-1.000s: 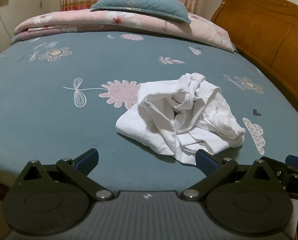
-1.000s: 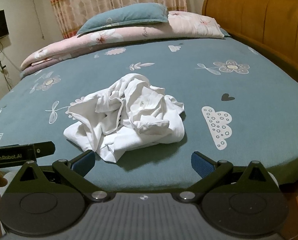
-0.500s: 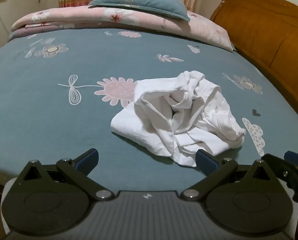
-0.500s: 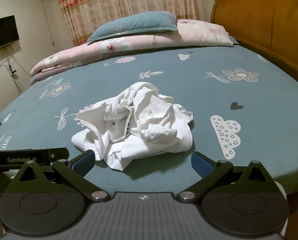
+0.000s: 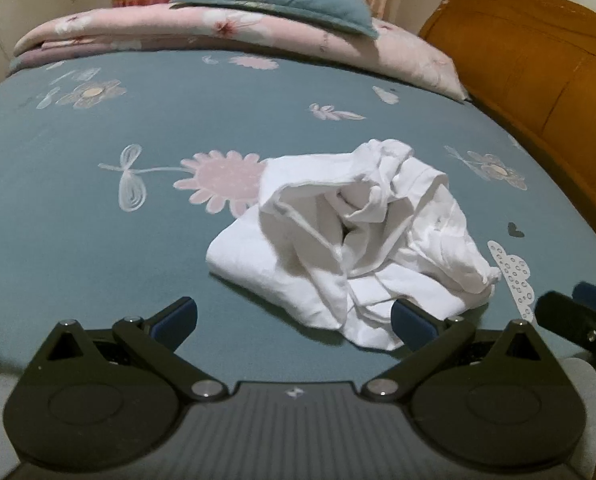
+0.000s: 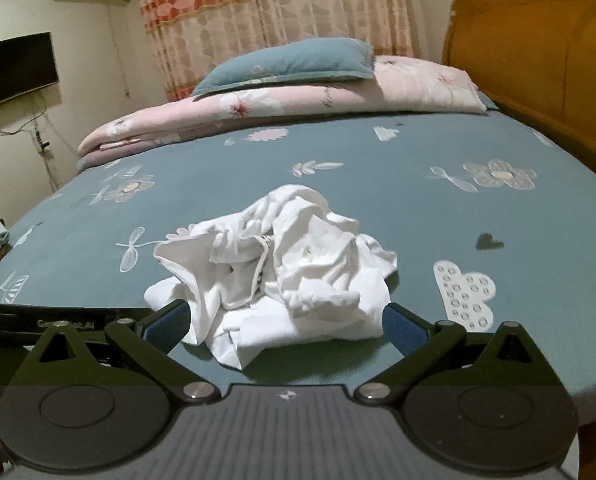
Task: Fold clothes
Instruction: 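Move both grippers toward the crumpled white T-shirt on the bed, then grasp the white T-shirt fabric with the left gripper while the right gripper approaches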
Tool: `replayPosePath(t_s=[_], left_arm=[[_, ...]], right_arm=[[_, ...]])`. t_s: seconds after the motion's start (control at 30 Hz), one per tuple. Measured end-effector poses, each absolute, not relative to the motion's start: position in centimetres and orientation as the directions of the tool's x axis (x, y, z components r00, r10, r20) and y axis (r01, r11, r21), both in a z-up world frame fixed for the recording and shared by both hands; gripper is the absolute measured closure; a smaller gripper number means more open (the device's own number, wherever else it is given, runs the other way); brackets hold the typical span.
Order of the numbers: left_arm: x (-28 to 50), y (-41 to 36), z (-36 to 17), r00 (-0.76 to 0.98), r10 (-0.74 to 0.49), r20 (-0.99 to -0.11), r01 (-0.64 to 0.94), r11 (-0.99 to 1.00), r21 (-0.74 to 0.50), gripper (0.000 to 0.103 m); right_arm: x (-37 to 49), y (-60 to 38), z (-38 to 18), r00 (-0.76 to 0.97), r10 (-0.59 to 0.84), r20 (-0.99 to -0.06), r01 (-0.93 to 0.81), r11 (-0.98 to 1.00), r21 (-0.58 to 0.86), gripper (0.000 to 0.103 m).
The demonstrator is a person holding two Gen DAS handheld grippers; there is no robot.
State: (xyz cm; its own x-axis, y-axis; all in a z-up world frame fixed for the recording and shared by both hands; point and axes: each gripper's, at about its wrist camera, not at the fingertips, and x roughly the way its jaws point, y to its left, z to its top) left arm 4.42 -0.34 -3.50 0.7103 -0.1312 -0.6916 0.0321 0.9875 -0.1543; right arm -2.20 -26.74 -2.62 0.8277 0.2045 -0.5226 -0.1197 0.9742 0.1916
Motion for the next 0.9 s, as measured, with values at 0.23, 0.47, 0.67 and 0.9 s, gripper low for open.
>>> replayPosePath(t_s=[0.23, 0.47, 0.67, 0.9], left_arm=[[5.5, -0.4, -4.5, 0.731, -0.156, -0.664, 0.057, 0.984, -0.168, 0.001], [7.5, -1.1, -5.6, 0.667, -0.2, -0.717, 0.081, 0.977, -0.197, 0.001], [7.8, -1.4, -6.2, 0.684, -0.234, -0.691, 0.107, 0.969, -0.223, 0.001], [8.5, -1.6, -6.3, 0.681, -0.22, -0.699, 0.113, 0.974, -0.196, 0.006]], right_arm=[[-0.5, -27.1, -3.0, 0.821, 0.248, -0.514, -0.154, 0.964, 0.218, 0.0], [0.6, -27.2, -3.5, 0.819, 0.267, -0.507, -0.186, 0.961, 0.205, 0.001], [1.5, -27.8, -4.2, 0.807, 0.276, -0.522, -0.192, 0.959, 0.209, 0.008], [2.6, -29.0, -5.3, 0.78, 0.283, -0.558, -0.168, 0.954, 0.249, 0.023]])
